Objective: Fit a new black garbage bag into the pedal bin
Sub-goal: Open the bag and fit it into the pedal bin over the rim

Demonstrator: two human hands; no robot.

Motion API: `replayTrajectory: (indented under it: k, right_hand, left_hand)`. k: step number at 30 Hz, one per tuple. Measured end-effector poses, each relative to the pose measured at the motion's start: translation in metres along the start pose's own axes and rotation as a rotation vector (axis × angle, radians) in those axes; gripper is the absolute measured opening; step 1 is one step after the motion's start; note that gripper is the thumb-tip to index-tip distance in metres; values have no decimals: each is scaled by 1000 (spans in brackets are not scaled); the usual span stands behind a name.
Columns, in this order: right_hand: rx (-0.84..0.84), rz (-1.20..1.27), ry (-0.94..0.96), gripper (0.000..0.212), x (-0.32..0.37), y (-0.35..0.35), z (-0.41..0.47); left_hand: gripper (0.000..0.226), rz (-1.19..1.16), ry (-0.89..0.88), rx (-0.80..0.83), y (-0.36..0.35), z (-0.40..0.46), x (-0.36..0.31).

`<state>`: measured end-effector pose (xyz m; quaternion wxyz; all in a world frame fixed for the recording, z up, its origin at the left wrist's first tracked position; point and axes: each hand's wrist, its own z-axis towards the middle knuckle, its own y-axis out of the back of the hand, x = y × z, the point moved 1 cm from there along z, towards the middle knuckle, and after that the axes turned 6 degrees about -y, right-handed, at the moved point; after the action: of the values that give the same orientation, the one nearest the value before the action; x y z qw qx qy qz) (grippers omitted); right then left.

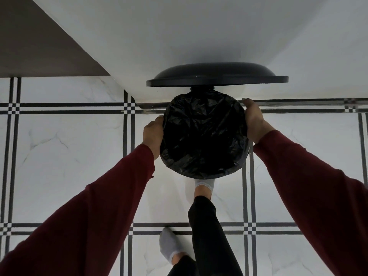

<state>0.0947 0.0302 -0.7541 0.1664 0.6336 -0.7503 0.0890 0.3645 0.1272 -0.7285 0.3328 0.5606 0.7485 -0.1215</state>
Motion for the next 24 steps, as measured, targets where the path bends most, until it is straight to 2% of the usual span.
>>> replayTrajectory:
  k: [4,8,10,12,13,15,16,17,18,19,20,22,24]
  right_hand:
    - [-38,53,11,45,3,-3,-3]
    - [-45,57,-30,44,5,-8,-3]
    - [-47,30,-34,45,7,-8,-6]
    - [-63,-41,-19,43,9,-6,-13]
    - [-105,-152,35,43,8,-5,-19]
    - [-397,-545,314,46,4,-1,-33]
    - [-548,-643,530,42,-1,-1,-41]
    - [-601,-636,754,35,-11,-4,-54]
    - [-574,-618,942,28,-22,-10,-65]
    - [-474,-656,1050,23,-33,-19,-73]
    - [-345,-758,1077,21,-43,-29,-75]
    - [-134,-1041,957,23,-54,-50,-66]
    - [-40,-1181,779,36,-46,-66,-55]
  left_hand:
    - [50,27,-20,8,0,3,-3]
    - [39,55,-61,14,-2,9,1]
    - [50,-29,-39,33,-1,12,2]
    - [51,-41,-18,60,1,12,1]
    - [49,-8,-18,45,0,11,-1]
    - [45,206,-79,-136,-1,3,-6]
    - [43,332,-190,-263,-2,-5,-9]
    - [39,441,-367,-369,-3,-15,-11]
    - [33,533,-549,-416,-6,-24,-14]
    - [28,608,-693,-400,-10,-29,-15]
    - [25,681,-779,-349,-14,-32,-15]
    - [26,777,-783,-256,-20,-29,-13]
    - [31,731,-678,-199,-21,-24,-10]
